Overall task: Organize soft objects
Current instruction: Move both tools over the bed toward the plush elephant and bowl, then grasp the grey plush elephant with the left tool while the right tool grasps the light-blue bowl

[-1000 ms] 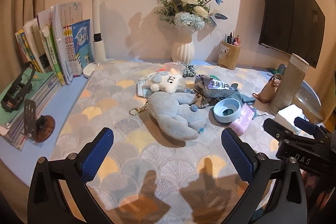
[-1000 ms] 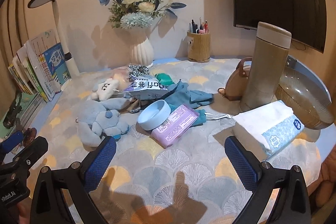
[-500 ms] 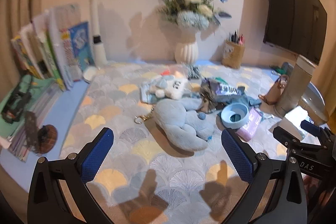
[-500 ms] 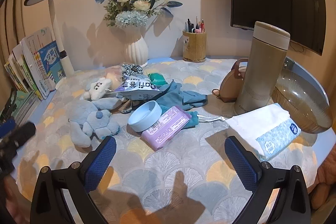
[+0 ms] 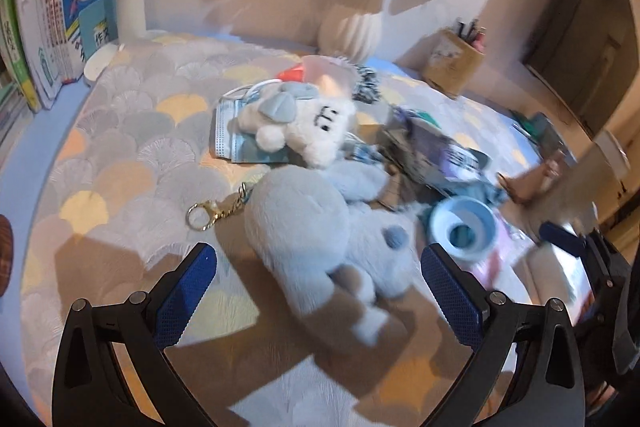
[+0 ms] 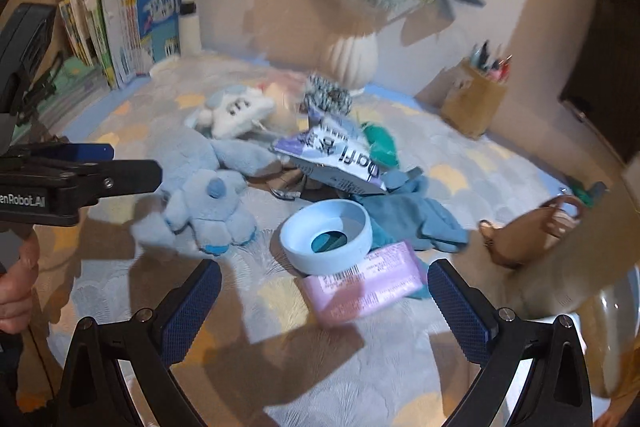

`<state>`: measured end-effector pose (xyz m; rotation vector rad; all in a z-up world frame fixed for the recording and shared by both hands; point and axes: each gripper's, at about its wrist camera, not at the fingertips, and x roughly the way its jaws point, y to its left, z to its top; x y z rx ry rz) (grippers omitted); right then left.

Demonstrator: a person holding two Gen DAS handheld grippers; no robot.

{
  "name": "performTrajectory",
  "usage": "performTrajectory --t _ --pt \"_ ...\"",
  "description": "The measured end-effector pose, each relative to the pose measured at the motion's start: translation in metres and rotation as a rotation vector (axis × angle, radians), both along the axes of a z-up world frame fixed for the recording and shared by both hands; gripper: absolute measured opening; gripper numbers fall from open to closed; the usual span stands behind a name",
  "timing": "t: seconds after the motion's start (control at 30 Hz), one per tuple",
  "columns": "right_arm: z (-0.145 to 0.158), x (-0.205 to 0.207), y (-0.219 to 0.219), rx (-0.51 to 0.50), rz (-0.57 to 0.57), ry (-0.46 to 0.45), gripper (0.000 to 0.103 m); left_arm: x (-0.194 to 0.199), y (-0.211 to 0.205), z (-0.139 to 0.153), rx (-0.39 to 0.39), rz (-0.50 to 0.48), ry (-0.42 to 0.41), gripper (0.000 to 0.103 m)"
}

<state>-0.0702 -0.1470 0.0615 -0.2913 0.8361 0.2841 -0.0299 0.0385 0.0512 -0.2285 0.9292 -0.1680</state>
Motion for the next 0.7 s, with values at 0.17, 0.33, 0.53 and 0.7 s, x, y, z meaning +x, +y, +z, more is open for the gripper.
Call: performTrajectory --t 0.17,0.33,0.53,0.7 --pt "-0.021 0.026 0.002 -0.013 0.005 0.070 0.103 0.018 -0.002 -0.018 -0.012 0.048 0.019 0.102" --pt "-0.033 0.039 0.005 -0.049 0.029 0.092 0.088 0.024 -0.004 -0.021 -0.010 0.053 0.006 0.087" --pt "-0.038 0.046 0.009 -0.069 0.046 0.079 0.066 0.021 -0.009 -0.021 0.037 0.045 -0.018 0.063" --pt "-0.036 0.041 0.011 -0.078 0.050 0.046 0.059 0.010 0.000 -0.010 0.022 0.041 -0.066 0.052"
